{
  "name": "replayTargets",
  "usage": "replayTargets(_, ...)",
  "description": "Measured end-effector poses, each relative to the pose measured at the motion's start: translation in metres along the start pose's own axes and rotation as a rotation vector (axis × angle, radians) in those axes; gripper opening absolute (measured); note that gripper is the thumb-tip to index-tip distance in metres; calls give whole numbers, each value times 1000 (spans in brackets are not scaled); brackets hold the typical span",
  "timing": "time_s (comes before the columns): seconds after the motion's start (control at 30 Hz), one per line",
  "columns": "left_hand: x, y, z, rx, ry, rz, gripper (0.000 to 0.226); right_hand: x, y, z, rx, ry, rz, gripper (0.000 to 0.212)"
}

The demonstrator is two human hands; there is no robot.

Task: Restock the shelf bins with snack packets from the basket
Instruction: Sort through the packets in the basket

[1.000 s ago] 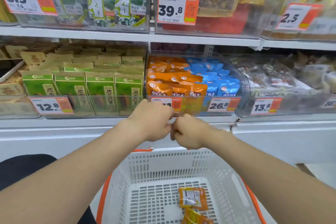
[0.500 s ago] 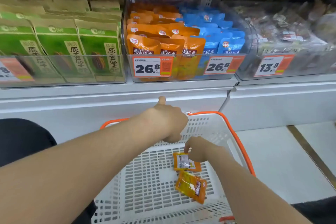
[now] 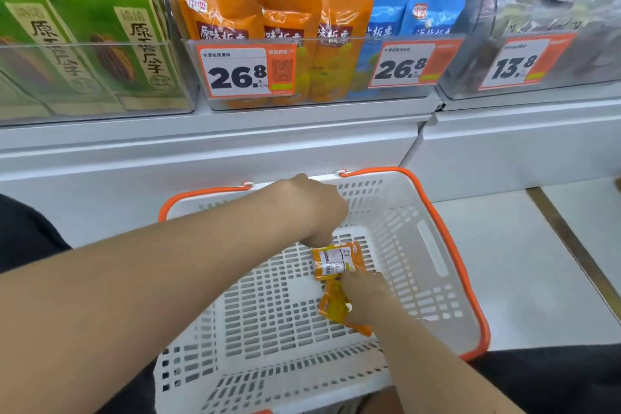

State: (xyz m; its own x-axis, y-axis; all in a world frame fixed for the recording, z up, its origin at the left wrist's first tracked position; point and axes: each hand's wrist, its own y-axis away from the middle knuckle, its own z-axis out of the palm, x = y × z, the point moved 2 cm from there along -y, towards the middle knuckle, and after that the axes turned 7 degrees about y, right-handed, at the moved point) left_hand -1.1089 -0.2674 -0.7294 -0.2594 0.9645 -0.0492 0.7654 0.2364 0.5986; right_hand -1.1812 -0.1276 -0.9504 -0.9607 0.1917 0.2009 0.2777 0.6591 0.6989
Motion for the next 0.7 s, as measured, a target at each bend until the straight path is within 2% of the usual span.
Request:
replayTargets(0.07, -1, -4, 0, 9, -11, 17, 15, -5, -8, 3, -4, 11, 15, 46)
replayTargets(0.1, -1, -5, 0, 14, -13, 18, 13, -6, -11, 3, -12, -7, 20, 48)
replayTargets(0.23, -3, 0, 0, 19, 24, 37, 12, -11, -18, 2, -178, -142, -61, 30)
replayTargets(0.37, -10, 9, 0, 18, 37, -7, 36, -8, -15, -31, -161, -278, -121, 32)
replayTargets(0.4, -11, 13, -1, 9, 40, -19, 43, -7, -13, -44, -124, -316, -145, 27)
replayTargets(0.47, -14, 22, -5, -12, 32, -56, 51, -3, -4, -70, 17, -449, -170, 31)
replayTargets(0.57, -20, 38, -12, -15, 37, -114, 51, 3, 17, -105, 348, -686, -167, 28)
replayTargets(0.7, -35, 57, -25, 63, 141, -192, 42, 6, 54, -151, 659, -1050, -193, 24)
